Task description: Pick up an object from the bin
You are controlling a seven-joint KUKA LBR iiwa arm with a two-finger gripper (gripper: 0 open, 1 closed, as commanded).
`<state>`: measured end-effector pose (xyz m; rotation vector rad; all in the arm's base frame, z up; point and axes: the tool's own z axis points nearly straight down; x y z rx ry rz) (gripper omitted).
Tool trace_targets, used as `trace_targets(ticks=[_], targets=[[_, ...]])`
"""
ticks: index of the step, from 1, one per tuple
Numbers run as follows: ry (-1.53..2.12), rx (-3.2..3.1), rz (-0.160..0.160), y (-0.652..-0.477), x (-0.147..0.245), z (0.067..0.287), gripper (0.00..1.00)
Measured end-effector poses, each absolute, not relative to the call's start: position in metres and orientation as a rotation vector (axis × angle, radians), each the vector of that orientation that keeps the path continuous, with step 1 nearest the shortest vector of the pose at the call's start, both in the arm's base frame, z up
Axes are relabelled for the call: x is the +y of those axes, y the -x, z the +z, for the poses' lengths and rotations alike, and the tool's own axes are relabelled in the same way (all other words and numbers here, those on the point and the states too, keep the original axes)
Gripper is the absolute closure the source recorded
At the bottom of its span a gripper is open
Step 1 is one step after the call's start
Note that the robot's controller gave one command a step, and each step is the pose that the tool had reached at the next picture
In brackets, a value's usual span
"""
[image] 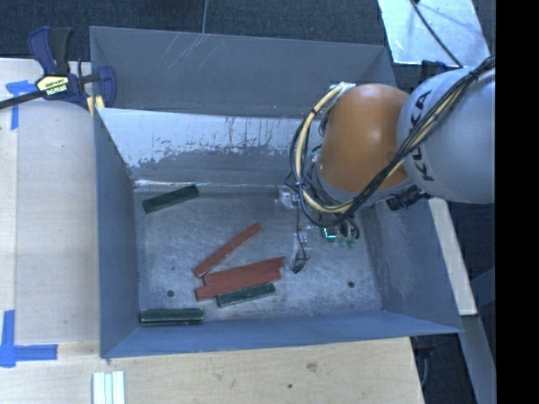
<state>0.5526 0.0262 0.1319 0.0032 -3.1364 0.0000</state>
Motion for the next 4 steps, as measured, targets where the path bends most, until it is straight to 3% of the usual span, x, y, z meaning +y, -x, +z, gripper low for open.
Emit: trace_targets(ticks=[1, 2, 3, 4], targets=[[-0.204, -3.132, -0.002, -0.5426, 0.0974, 0.0709, 0.0], [-0.194, -3.14, -0.002, -0.5449, 0.0949, 0.0759, 1.0], [-0.192, -3.139, -0.001, -0.5449, 0.0944, 0.074, 0.0], [-0.192, -3.14, -0.002, -0.5448, 0.0944, 0.0757, 1.0]])
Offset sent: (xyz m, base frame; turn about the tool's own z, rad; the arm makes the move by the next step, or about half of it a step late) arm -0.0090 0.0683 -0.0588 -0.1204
